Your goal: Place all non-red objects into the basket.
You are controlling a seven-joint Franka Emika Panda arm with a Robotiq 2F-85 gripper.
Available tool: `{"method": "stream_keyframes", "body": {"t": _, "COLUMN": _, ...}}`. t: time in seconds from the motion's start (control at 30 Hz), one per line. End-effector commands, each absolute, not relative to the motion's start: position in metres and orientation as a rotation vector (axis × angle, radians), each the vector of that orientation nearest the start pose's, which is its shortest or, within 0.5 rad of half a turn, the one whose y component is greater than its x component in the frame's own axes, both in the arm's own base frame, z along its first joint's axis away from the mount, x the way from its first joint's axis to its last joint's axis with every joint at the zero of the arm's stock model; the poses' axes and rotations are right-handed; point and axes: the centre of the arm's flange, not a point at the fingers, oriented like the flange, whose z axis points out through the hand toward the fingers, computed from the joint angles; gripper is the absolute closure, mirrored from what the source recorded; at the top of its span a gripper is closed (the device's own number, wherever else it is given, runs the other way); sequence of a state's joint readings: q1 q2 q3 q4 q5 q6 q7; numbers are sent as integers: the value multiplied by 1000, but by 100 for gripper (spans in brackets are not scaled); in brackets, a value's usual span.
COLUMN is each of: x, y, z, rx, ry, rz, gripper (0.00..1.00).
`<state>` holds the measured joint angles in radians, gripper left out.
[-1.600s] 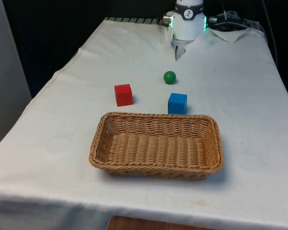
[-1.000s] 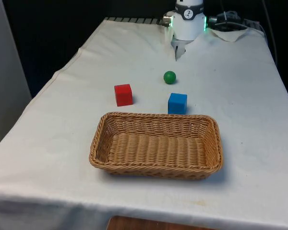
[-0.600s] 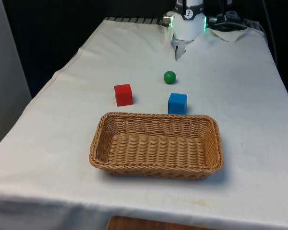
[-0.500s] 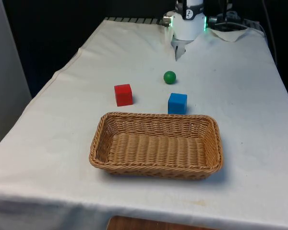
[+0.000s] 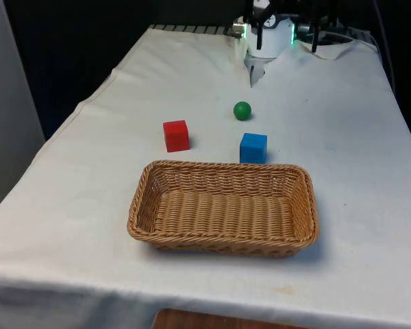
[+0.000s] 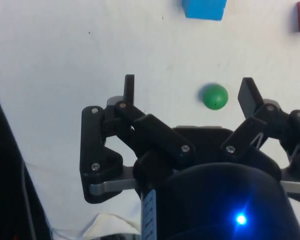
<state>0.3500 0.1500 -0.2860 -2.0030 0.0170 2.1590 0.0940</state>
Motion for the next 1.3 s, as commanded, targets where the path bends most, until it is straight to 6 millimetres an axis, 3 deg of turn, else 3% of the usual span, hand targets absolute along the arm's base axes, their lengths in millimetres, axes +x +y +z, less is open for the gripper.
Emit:
{"method": "stream_keyframes", "body": {"t": 0.0, "x": 582, "y": 42, "z": 383, "rx": -3176, "ry": 62, "rz": -39, "gripper": 0}}
{"method": "stream_keyframes", "body": {"t": 0.83, "x": 582, "y": 12, "z": 294, "rx": -3150, "ry": 91, "rz": -82, "gripper": 0}}
{"method": "stream_keyframes", "body": {"t": 1.27, "x": 582, "y": 6, "z": 255, "rx": -3142, "ry": 103, "rz": -110, "gripper": 0}}
